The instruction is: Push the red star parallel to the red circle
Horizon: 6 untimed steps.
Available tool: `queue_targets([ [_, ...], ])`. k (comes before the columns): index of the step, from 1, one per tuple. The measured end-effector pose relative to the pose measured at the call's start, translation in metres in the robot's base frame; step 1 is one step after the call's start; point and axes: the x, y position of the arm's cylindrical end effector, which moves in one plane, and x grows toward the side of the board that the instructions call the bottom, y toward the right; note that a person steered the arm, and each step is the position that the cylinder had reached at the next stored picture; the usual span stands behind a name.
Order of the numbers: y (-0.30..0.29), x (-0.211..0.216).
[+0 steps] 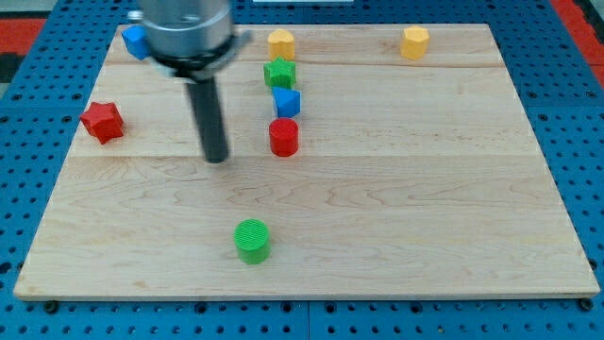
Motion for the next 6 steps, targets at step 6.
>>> queue_targets([
  [6,-0.17,-0.056],
])
